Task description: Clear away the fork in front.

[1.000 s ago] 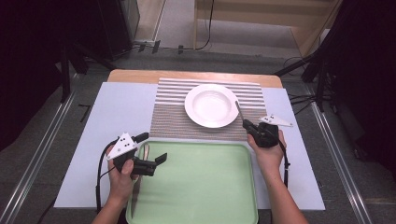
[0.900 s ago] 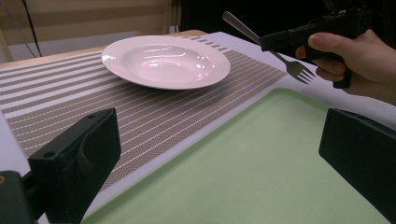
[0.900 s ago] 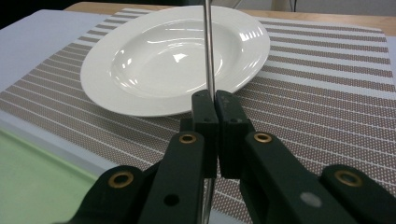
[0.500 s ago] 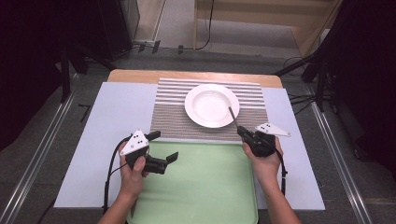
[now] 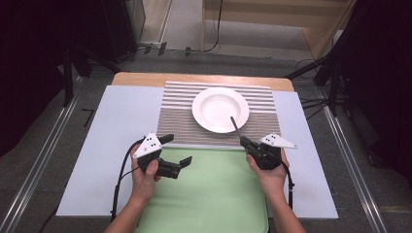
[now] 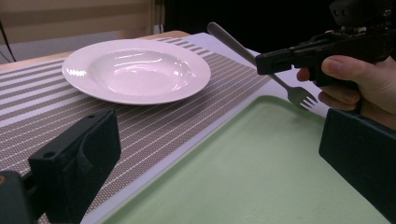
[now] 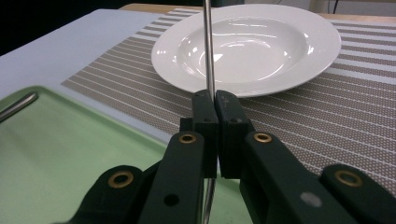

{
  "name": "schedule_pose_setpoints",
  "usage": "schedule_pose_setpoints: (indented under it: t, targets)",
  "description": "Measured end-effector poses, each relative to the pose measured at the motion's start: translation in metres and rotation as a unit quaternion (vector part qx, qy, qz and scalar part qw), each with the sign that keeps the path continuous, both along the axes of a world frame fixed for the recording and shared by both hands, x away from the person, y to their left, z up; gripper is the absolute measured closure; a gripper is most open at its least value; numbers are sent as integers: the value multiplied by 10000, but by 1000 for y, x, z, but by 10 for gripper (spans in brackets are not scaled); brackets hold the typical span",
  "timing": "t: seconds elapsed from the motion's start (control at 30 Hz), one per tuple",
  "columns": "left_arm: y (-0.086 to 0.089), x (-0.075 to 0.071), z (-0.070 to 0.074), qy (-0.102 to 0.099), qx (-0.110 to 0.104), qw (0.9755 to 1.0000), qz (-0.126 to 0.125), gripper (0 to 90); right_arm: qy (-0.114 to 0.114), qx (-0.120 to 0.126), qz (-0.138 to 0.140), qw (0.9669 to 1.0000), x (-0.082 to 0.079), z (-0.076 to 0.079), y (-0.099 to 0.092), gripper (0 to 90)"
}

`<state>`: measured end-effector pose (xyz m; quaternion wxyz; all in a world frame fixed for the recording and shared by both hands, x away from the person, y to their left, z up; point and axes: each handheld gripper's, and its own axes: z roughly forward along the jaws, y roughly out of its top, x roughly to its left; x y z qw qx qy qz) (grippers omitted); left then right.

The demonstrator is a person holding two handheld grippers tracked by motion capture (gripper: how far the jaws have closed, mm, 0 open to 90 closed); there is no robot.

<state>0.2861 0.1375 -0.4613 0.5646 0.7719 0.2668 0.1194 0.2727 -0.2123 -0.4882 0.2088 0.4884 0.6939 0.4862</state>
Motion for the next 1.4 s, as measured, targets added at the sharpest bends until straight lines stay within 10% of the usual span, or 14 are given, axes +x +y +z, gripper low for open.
schedule_pose_setpoints:
  t: [0.83,1.4]
  targets:
    - [-29,15,2,45,1,9997,-249,0,-139,116,467,9987,-18,5,26,862]
    - [-40,17,1,526,-425,9967,-444,43,-237,167,801,9964,-27,8,49,862]
